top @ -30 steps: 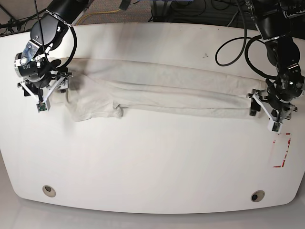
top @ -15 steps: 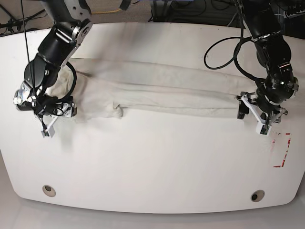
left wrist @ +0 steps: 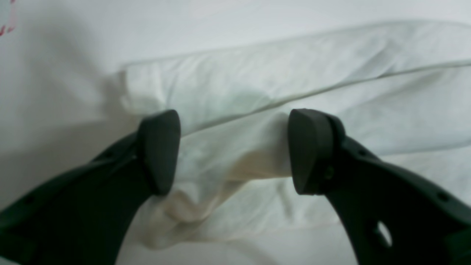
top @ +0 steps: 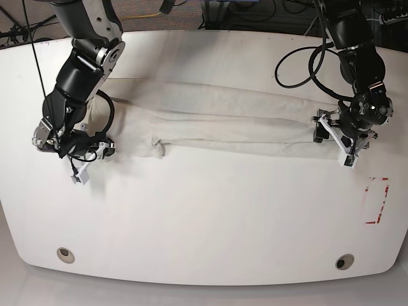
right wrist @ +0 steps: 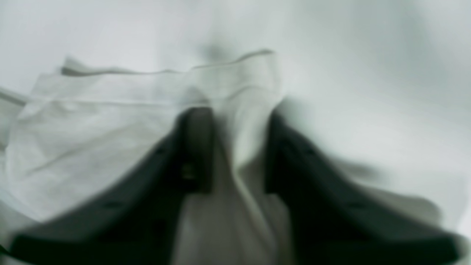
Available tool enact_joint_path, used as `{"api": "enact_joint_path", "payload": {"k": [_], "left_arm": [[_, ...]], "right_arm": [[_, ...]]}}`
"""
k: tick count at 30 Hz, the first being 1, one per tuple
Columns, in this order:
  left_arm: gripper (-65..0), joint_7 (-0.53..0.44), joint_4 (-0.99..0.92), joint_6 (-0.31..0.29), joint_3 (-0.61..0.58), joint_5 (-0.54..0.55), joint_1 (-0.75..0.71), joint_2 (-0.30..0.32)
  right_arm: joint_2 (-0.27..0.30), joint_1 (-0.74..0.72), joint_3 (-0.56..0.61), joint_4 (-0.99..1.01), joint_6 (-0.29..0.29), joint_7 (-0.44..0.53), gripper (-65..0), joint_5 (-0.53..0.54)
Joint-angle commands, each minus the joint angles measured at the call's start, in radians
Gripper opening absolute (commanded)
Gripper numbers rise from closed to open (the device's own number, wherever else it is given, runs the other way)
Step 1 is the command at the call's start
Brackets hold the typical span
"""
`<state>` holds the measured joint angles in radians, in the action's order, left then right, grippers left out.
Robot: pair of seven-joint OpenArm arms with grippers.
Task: Fold the T-shirt properly
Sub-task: 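Release and regrasp the folded strip's ends with both grippers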
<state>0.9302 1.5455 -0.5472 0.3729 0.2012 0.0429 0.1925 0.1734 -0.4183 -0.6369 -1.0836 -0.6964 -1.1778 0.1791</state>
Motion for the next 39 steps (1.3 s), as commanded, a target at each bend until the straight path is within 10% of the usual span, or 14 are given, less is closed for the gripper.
{"api": "enact_joint_path", "payload": {"k": [1, 15, 28, 39], "left_arm": [[-22.4, -0.017, 0.013, 0.002, 0.004, 0.005, 0.013, 0.02], [-22.4, -0.018, -0.03, -0.004, 0.002, -0.098, -0.01, 0.017], [-22.4, -0.018, -0.044, -0.006, -0.002, -0.104, -0.008, 0.02], [-21.8, -0.012, 0.077, -0.123, 0.008, -0.098, 0.018, 0.009]], "right_arm": [[0.012, -0.029, 0.001, -0.017, -0.002, 0.02, -62.6, 0.013], [0.012, 0.134, -0.01, -0.495, -0.002, -0.218, -65.0, 0.152], [0.01, 0.387, -0.059, -0.711, -0.002, -0.218, -64.7, 0.216], [0.082, 0.439, -0.174, -0.541, -0.002, -0.103, -14.1, 0.225]]}}
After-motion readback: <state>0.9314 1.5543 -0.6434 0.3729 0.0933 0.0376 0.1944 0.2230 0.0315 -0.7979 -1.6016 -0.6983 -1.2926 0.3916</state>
